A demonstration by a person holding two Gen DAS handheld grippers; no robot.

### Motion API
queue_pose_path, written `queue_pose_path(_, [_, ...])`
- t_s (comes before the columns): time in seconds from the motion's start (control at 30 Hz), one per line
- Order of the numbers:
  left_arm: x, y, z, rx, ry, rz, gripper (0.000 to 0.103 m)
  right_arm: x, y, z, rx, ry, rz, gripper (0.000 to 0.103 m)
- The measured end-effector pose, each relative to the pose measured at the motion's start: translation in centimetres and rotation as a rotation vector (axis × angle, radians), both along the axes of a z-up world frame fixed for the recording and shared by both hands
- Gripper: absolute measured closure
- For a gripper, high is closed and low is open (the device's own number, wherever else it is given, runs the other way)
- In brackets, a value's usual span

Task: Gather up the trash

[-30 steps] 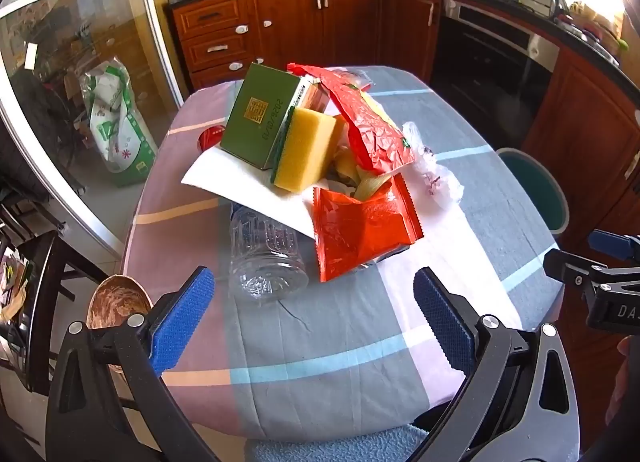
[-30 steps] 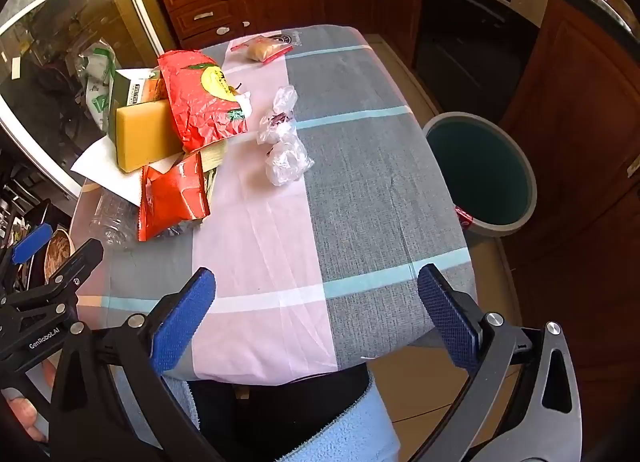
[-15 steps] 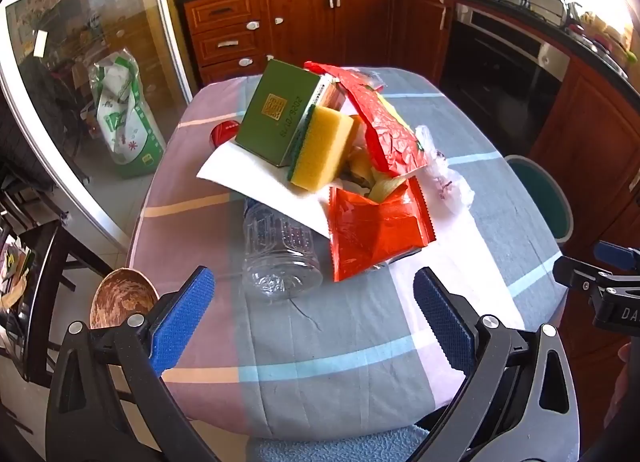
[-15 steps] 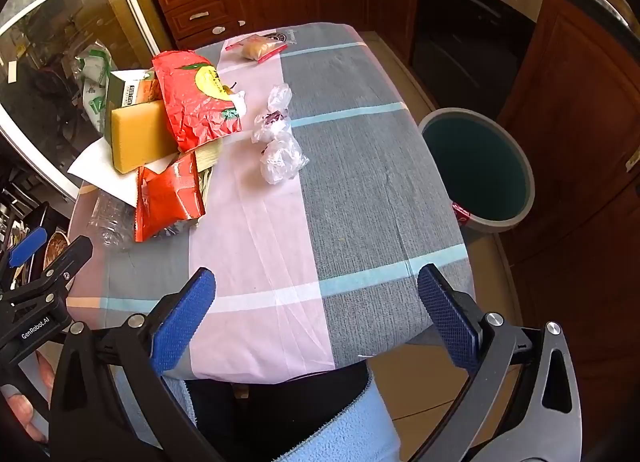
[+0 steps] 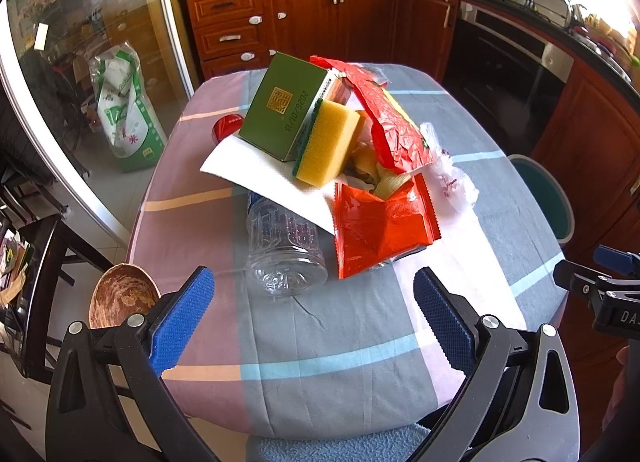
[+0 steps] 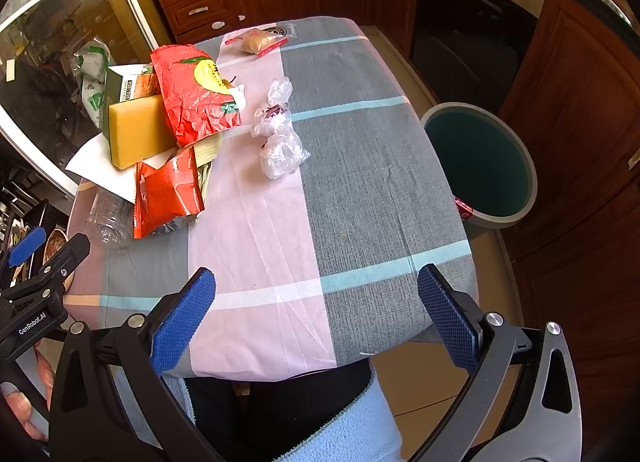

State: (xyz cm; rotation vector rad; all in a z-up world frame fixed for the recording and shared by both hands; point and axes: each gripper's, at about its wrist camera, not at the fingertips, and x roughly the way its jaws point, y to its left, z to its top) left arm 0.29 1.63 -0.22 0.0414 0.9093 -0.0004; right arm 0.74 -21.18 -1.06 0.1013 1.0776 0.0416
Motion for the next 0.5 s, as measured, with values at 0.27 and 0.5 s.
queue_pose_path(0.27, [0.03,-0.03,0.03,-0.002,0.002,-0.002,0.004,0.06,0.05,-0.03,0.000,0.005,-0.001,0.006])
queue_pose_path(0.5, [0.08,0.04,-0.15,-0.003,0.007,0.000,0.004,0.22,0.08,-0.06,-0.002,0.009,0.000,0.006])
